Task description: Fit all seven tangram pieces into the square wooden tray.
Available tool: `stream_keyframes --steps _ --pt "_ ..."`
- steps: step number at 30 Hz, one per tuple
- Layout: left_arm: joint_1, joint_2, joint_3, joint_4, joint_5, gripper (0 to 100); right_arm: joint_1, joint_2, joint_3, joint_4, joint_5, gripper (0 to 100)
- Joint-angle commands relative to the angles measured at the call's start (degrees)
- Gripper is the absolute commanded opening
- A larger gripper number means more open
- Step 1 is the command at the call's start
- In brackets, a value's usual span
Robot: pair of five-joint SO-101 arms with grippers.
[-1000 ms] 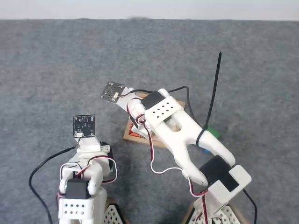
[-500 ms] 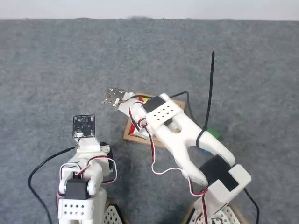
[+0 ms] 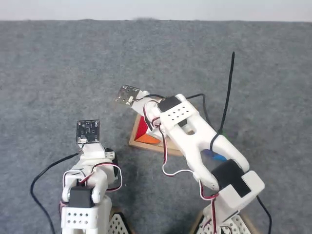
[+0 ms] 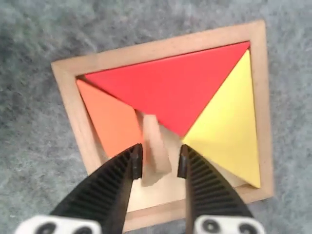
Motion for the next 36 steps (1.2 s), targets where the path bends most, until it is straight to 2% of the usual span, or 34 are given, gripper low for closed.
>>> stream_keyframes --steps 1,7,12,23,26,36 --pt "-0.35 -1.14 -0.75 0.26 -0.88 1 0.57 -0.66 0.26 -1.36 2.9 13.6" --pt "-0.35 -1.14 -0.75 0.26 -0.88 1 1.71 -0.66 -1.32 -1.54 3.16 13.7" --pt "-0.35 -1.14 -0.75 0.26 -0.88 1 5.05 -0.75 -1.32 -6.9 0.44 13.8" --pt "-0.35 -1.14 -0.75 0.26 -0.88 1 5.58 -1.36 -0.18 -7.34 -0.26 13.7" --pt "-0.35 -1.14 -0.75 0.26 -0.88 1 6.46 -2.77 0.88 -7.78 -4.75 13.7" --pt "-0.35 -1.14 -0.75 0.26 -0.88 1 8.48 -17.36 14.77 -14.37 -10.9 13.6"
